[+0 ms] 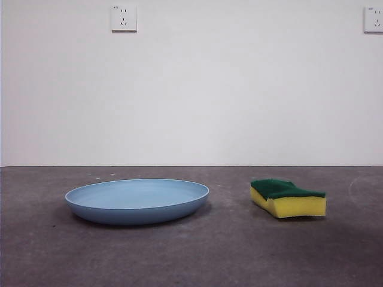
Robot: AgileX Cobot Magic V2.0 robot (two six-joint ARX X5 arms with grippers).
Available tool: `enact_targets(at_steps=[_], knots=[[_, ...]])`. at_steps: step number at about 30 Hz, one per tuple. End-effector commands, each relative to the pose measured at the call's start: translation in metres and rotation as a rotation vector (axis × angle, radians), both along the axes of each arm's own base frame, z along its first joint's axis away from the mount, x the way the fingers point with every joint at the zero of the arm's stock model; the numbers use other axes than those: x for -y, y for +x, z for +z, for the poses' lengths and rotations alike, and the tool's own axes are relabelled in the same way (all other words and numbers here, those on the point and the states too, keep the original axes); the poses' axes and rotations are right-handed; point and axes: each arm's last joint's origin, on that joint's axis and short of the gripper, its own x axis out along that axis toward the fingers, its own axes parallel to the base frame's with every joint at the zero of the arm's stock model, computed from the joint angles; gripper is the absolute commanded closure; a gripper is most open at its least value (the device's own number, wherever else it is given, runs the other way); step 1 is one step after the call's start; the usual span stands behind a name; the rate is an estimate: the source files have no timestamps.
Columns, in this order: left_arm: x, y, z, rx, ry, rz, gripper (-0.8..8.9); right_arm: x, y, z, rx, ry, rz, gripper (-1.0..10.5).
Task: Pick up the plate,pick up the cloth,clean the plate with the cloth
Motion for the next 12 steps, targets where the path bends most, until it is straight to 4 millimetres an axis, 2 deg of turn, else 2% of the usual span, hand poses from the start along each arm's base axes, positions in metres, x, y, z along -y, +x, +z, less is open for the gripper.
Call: enact_targets(at_steps=[1, 12], knots=[[-0.0002, 0.0005, -0.0042, -0.007, 0.009, 0.002, 8.16, -0.0003, 0.0002, -0.0039, -0.017, 0.037, -0.001, 9.5], [-0.0002, 0.0005, -0.0042, -0.007, 0.009, 0.002, 8.16, -0.0008, 0.0002, -0.0039, -0.025, 0.074, 0.008, 9.5]])
